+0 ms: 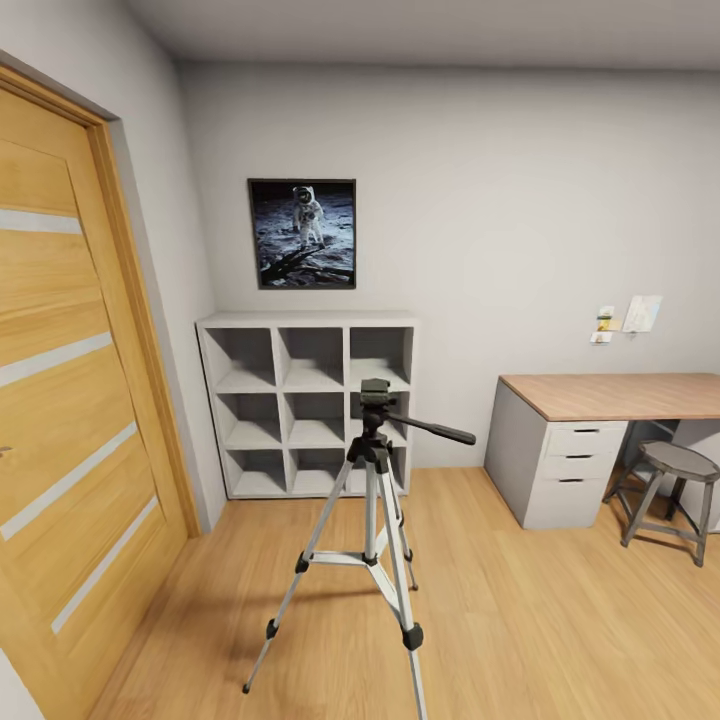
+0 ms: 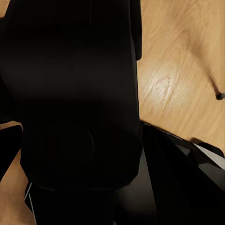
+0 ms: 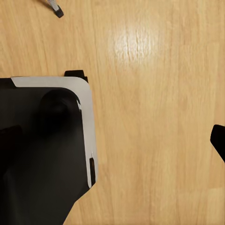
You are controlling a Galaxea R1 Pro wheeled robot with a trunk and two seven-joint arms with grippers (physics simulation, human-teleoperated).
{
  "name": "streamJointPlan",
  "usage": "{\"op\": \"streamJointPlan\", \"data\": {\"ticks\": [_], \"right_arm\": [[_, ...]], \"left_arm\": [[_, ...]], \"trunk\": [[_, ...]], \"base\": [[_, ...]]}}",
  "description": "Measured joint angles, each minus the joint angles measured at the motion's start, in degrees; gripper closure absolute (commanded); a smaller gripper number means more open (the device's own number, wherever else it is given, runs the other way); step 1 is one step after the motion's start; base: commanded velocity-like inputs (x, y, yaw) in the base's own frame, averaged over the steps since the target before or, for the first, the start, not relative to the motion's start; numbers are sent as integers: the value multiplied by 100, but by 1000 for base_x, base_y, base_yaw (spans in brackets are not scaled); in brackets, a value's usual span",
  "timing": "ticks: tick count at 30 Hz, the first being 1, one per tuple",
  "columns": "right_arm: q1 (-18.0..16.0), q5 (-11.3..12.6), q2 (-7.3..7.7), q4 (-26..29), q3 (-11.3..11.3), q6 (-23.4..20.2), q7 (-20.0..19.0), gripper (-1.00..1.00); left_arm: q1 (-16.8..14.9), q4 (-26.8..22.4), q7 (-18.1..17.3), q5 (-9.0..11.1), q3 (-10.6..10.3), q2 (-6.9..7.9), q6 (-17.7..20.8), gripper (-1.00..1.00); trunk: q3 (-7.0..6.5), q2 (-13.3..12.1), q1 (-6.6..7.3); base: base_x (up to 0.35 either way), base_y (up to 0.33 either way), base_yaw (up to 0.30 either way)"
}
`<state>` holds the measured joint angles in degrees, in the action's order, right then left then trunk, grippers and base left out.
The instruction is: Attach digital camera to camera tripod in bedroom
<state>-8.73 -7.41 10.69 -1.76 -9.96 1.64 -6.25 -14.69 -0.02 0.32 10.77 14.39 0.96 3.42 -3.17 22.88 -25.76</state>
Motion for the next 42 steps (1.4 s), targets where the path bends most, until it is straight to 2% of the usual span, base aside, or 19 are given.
{"op": "streamJointPlan", "data": {"ticks": [16,21,30,42], "right_arm": [[0,0,-14,0,0,-13,3,-100],[0,0,-10,0,0,-7,-2,-100],[0,0,-8,0,0,-1,-2,-100],[0,0,-11,0,0,-3,3,-100]], "left_arm": [[3,2,4,9,0,16,-11,100],[3,2,0,9,1,11,-11,100],[2,2,-2,8,1,1,-4,100],[2,2,4,8,1,5,-4,100]], "trunk": [[0,0,0],[0,0,0],[0,0,0],[0,0,0]], "base": [[4,0,-149],[0,55,-37],[0,242,-4],[0,36,0]]}}
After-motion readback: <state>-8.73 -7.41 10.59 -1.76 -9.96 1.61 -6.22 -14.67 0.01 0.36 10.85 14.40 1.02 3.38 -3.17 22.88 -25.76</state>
